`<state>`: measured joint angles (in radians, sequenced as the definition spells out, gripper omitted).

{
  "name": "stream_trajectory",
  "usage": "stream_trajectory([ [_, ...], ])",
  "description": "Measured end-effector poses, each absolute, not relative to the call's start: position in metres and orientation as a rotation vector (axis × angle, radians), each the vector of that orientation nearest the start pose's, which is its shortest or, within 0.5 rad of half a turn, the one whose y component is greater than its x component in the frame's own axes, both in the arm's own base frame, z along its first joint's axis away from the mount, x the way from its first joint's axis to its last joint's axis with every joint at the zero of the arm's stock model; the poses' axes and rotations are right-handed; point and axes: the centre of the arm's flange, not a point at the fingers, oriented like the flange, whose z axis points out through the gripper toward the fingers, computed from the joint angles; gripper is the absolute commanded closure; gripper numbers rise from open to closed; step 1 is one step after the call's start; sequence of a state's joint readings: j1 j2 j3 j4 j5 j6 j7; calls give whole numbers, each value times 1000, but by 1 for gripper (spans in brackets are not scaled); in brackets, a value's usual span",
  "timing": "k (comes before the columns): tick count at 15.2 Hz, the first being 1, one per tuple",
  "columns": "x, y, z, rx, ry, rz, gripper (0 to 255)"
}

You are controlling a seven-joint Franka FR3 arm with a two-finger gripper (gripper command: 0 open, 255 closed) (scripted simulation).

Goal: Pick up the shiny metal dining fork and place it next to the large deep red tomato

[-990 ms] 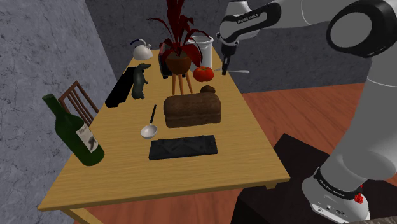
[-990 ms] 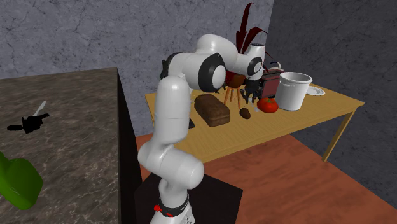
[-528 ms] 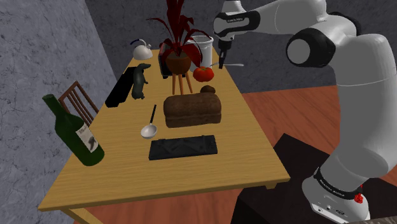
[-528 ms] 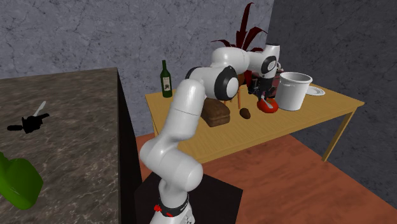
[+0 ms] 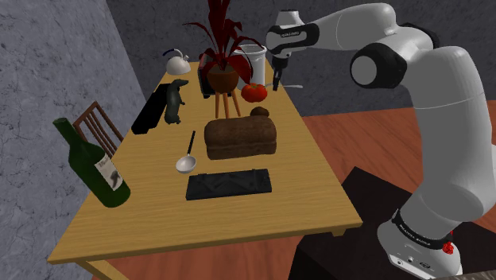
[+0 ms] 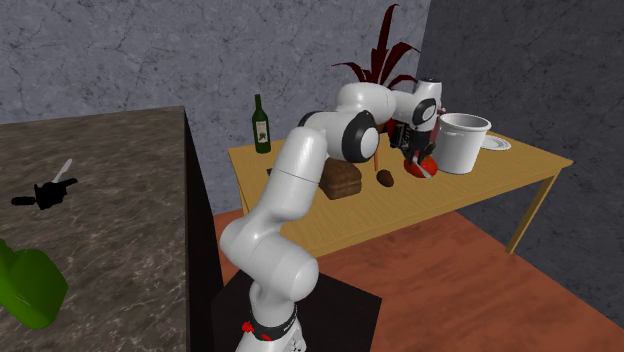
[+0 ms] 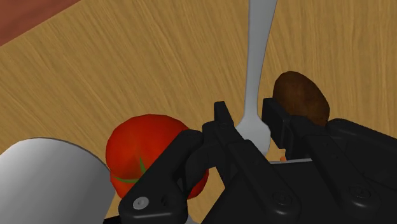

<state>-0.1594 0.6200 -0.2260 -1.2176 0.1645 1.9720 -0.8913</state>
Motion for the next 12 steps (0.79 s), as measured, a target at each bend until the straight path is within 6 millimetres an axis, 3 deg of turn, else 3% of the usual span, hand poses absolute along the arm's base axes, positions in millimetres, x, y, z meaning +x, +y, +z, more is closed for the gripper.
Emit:
stream_trajectory([
  [12, 709, -229, 370, -3099, -797, -219, 255],
])
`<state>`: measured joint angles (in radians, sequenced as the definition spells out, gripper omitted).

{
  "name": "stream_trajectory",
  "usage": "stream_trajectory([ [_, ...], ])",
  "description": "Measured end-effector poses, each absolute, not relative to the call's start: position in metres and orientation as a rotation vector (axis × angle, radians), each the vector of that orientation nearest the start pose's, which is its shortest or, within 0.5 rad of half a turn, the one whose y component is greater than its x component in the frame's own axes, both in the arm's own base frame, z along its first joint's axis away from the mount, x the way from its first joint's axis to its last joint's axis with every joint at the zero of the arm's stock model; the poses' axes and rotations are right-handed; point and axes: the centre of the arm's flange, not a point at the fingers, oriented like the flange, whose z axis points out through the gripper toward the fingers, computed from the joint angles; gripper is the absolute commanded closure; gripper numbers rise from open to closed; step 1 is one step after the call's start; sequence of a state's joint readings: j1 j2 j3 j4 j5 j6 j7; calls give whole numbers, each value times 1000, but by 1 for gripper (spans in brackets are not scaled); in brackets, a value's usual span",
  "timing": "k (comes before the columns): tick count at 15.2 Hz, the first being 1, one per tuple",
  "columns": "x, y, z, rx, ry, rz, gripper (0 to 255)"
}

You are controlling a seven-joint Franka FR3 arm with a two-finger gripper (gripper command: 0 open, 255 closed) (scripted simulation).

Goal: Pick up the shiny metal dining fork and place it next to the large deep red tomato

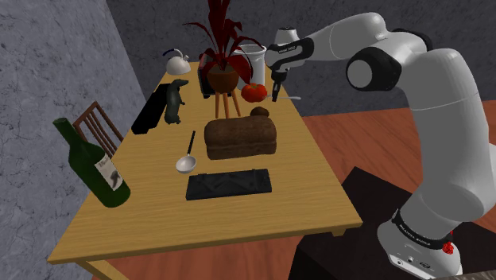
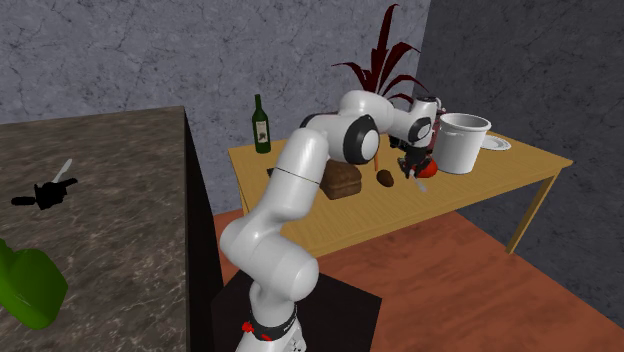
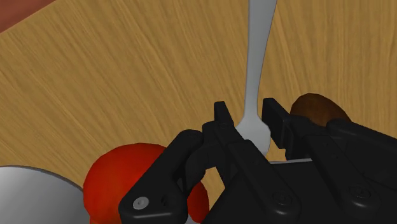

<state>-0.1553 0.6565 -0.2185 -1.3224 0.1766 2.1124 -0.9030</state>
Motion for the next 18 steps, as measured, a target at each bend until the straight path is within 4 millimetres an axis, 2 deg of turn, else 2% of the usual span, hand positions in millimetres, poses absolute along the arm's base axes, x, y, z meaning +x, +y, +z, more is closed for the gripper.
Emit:
stream_trajectory([
  [10, 710, -229, 317, -3099, -797, -219, 255],
  [17, 709, -228, 313, -3099, -797, -219, 255],
  [18, 709, -228, 313, -3099, -797, -219, 0],
])
